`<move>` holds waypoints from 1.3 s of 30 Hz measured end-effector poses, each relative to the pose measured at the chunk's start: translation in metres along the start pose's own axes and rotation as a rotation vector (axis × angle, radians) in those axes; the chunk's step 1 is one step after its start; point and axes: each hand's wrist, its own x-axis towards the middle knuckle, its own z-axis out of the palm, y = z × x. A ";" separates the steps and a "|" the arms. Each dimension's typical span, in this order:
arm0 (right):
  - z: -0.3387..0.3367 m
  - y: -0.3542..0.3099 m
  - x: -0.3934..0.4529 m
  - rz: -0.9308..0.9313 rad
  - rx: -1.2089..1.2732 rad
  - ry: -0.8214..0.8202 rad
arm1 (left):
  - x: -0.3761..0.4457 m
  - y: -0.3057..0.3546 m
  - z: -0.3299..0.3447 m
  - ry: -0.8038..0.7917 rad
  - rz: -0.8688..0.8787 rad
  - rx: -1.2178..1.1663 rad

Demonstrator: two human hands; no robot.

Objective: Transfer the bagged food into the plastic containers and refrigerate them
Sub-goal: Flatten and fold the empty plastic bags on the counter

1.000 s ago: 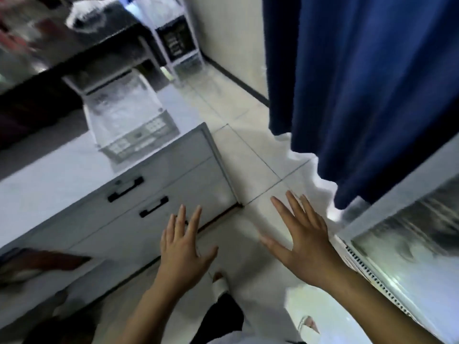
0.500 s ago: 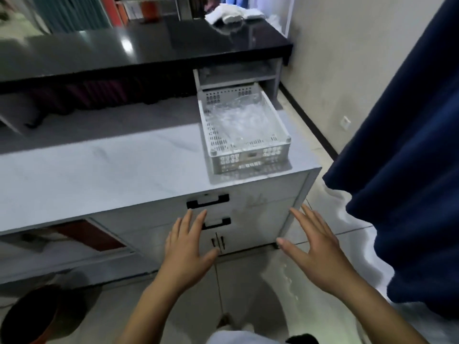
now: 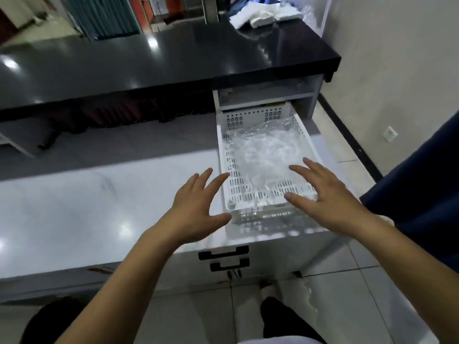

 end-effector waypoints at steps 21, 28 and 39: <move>0.068 0.046 0.142 -0.019 -0.338 -0.498 | 0.320 0.021 -0.028 -0.194 0.022 0.012; 0.040 0.018 0.136 0.100 0.068 -0.119 | 0.283 0.008 -0.083 -0.101 0.075 -0.388; 0.112 -0.172 0.163 -0.188 -0.146 0.133 | 0.055 -0.158 -0.078 0.469 -0.294 -1.201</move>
